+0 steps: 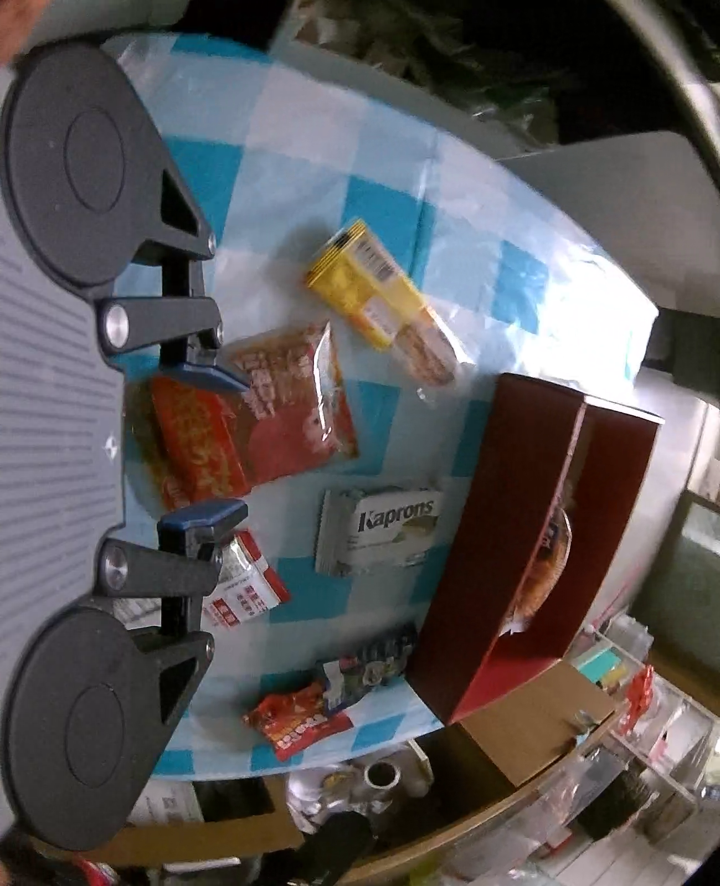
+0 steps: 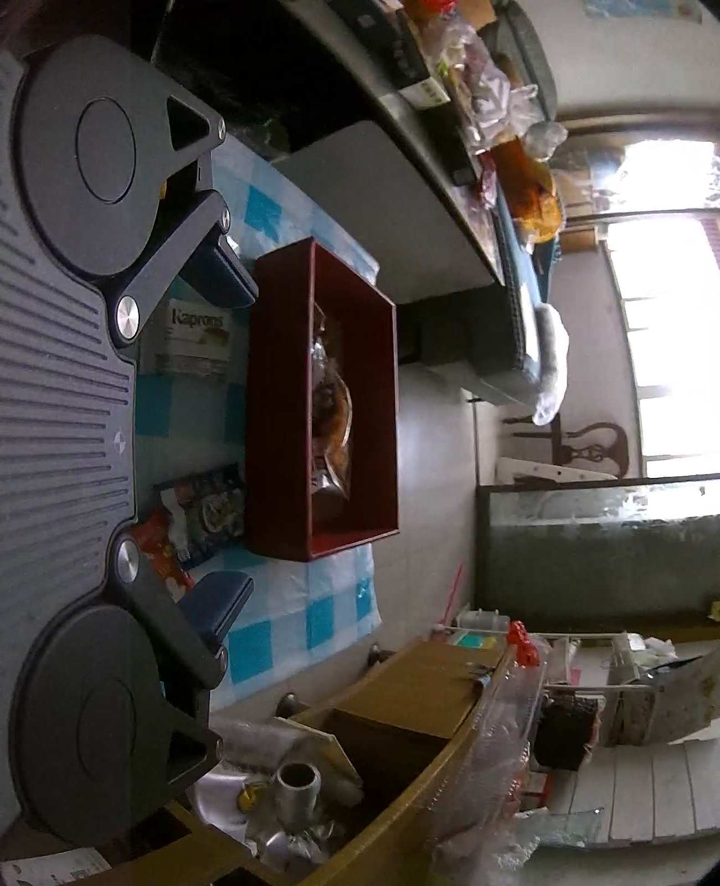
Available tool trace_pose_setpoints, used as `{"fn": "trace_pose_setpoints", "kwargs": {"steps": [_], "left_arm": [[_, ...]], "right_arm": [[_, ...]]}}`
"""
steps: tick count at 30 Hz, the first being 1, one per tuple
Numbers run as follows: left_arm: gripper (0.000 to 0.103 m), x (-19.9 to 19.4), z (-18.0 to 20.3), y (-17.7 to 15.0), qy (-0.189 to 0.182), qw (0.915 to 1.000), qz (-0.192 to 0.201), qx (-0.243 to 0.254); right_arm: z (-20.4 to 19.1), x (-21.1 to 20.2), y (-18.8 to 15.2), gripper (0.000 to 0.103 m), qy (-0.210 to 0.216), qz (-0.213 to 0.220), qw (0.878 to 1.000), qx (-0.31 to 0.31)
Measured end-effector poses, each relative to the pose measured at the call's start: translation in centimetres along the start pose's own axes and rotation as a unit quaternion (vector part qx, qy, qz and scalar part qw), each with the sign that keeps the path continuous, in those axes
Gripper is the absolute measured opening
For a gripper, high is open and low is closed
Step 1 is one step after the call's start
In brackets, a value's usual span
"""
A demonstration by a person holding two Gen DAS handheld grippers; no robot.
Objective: Organize snacks
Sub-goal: 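Move both tools back over the snacks on the tablecloth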
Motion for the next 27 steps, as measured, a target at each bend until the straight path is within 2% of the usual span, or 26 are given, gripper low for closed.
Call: {"fn": "trace_pose_setpoints", "kwargs": {"steps": [3,9,11,19,20,23,25,27], "left_arm": [[0.044,0.8,0.2,-0.1,-0.001,0.9998,-0.010,-0.018],[0.055,2.2,0.5,-0.5,0.033,0.9992,-0.017,-0.016],[0.056,2.7,0.4,-0.6,0.046,0.9986,-0.018,-0.019],[0.074,4.5,0.3,-0.3,0.099,0.9948,-0.002,-0.024],[0.081,4.8,0.5,-0.2,0.100,0.9947,0.000,-0.023],[0.081,5.2,1.0,-0.3,0.118,0.9930,0.012,-0.005],[0.074,5.2,1.5,-0.6,0.135,0.9907,0.013,0.015],[0.069,5.0,1.7,-0.7,0.128,0.9913,0.015,0.029]], "right_arm": [[-0.3,-0.2,-0.8,0.102,0.006,-0.005,1.000,-0.006],[0.2,0.3,-2.2,0.102,0.026,-0.040,0.999,0.016],[0.5,0.3,-2.2,0.103,0.031,-0.043,0.998,0.028],[1.1,-0.2,-2.1,0.103,0.050,-0.042,0.997,0.047],[1.1,-0.3,-2.0,0.103,0.052,-0.041,0.997,0.049],[1.3,-0.4,-2.0,0.103,0.053,-0.040,0.996,0.052],[1.4,-0.5,-2.0,0.103,0.052,-0.040,0.996,0.053],[1.5,-0.3,-2.0,0.102,0.049,-0.043,0.997,0.052]]}}
Point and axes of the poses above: each gripper's, at about its wrist camera, not at the fingertips, and x roughly the way its jaws point, z to its right, y to its top, the point moved 4 cm from there along x, roughly the way its jaws point, and after that the axes turned 7 degrees about -y, right-handed, at the moved point
